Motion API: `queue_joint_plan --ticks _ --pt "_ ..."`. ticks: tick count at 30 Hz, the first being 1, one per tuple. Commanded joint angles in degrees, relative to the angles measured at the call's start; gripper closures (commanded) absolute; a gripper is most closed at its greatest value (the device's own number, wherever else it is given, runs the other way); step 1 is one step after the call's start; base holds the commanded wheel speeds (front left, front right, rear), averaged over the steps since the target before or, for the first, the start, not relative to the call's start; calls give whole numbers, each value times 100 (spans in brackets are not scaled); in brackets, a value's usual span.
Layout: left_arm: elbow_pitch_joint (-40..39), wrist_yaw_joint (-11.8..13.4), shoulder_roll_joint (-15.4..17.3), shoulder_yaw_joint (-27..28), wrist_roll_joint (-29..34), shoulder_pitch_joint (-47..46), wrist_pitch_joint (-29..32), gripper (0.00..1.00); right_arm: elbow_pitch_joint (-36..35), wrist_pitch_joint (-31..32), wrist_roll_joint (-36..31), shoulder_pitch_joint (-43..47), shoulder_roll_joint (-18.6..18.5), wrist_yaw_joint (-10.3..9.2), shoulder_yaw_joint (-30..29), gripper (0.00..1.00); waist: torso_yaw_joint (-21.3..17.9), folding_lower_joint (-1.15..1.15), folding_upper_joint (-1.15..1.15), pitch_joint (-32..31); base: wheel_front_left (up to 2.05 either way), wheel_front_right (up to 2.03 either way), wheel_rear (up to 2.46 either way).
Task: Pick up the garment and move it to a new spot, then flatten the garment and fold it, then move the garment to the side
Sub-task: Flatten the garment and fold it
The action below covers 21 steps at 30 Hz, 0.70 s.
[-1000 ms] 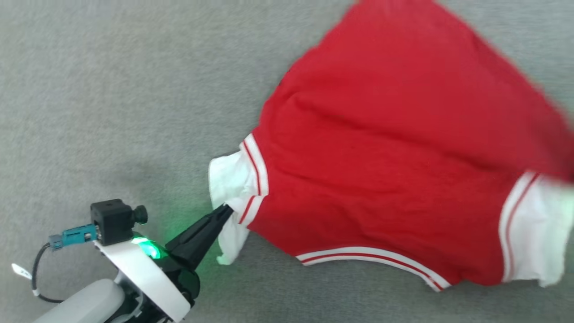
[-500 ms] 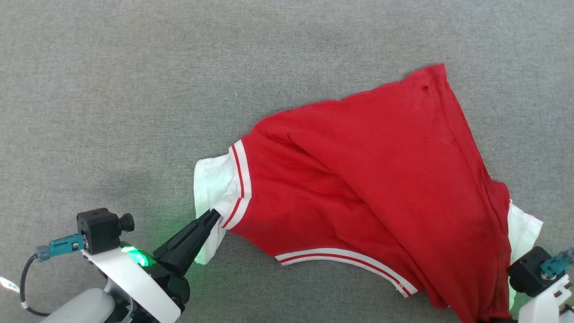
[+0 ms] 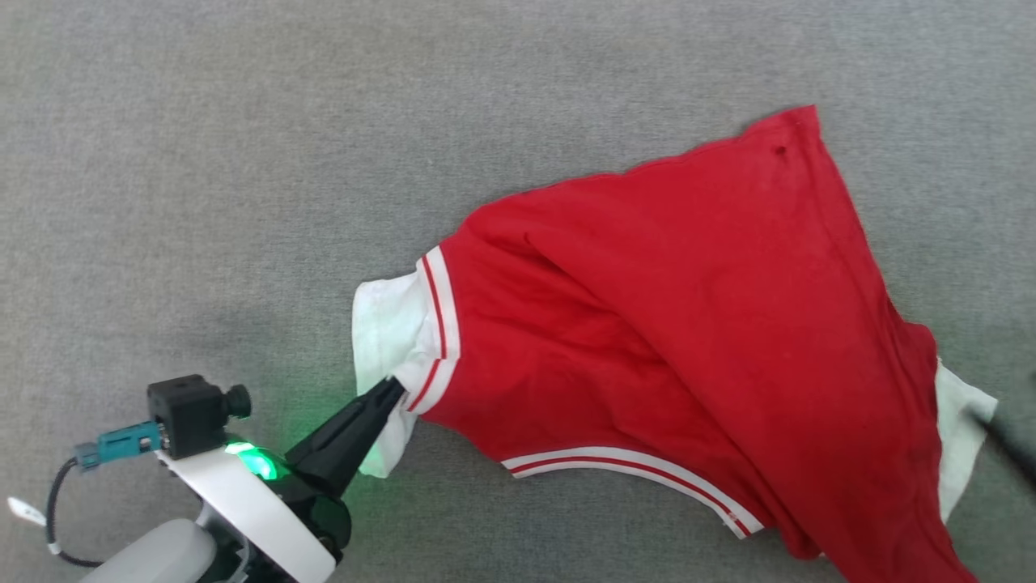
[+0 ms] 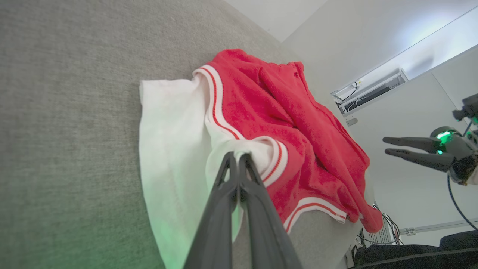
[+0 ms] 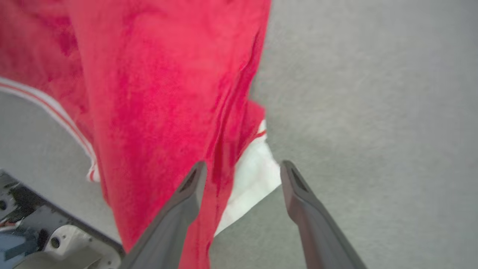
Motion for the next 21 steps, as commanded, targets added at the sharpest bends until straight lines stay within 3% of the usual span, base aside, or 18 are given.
queue_joint_plan --ticks 1,4,7,11,21 --pt "-9 19 -41 -3 81 -77 -4 100 -39 17 50 -143 -24 0 -92 0 47 0 0 34 0 0 0" --pt "-17 19 -99 -61 98 -173 -4 100 43 -76 134 -682 -110 0 -341 0 146 0 0 130 0 0 0" --pt "-6 19 -184 -159 123 -304 -4 100 467 -289 196 -1460 -140 0 -157 0 275 0 0 259 0 0 0" --pt "29 19 -282 -321 123 -529 -4 100 1249 -390 112 -2379 -350 -1 575 0 479 0 0 461 0 0 0" --pt "175 19 -593 -591 127 -929 -3 100 2920 -350 -270 -4290 -402 0 2328 0 791 0 0 874 0 0 0"
